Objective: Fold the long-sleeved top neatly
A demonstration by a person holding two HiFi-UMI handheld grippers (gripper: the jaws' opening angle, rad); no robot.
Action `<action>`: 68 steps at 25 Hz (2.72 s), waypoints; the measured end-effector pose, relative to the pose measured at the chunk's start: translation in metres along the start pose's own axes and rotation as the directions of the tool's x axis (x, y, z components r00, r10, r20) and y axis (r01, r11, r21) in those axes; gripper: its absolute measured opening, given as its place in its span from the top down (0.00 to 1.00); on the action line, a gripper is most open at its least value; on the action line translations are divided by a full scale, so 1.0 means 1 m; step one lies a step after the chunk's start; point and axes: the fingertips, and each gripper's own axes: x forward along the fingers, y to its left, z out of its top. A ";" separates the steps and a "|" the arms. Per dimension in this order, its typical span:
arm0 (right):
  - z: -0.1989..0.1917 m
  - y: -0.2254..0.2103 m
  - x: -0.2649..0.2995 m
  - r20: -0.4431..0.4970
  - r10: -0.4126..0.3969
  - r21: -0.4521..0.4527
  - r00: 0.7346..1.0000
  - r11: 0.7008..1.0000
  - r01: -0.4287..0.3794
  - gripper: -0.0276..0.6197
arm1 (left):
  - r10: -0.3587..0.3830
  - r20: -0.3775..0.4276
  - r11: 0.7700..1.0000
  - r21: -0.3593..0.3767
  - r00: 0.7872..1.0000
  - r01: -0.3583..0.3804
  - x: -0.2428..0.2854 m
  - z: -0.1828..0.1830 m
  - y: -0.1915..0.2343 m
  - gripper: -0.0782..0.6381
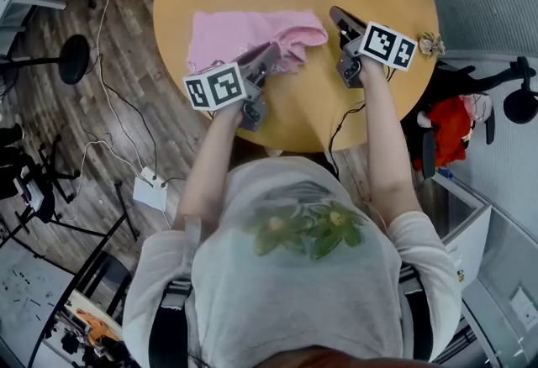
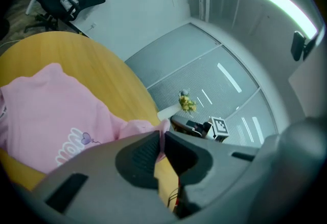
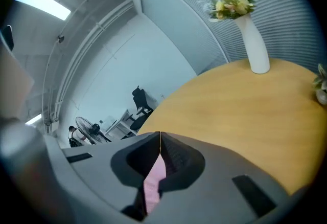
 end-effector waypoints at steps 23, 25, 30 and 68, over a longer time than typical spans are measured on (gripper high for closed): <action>-0.144 0.044 0.024 -0.162 0.019 0.200 0.987 0.980 0.014 0.91 | -0.051 -0.105 0.991 -0.128 0.993 0.037 -0.059 -0.019 0.065 0.85; -0.116 0.062 0.027 -0.123 0.040 0.135 0.992 0.991 -0.023 0.91 | -0.090 -0.084 0.987 -0.141 0.992 0.078 -0.065 -0.014 0.056 0.85; -0.067 0.138 0.076 -0.127 0.147 -0.035 0.981 0.988 -0.153 0.91 | -0.149 0.028 0.969 -0.195 0.988 0.152 -0.096 0.007 0.049 0.85; -0.140 0.168 0.228 -0.488 -0.276 -0.805 0.828 0.510 -0.305 0.78 | 0.244 -0.150 0.969 0.083 0.958 -0.233 -0.127 -0.004 0.184 0.85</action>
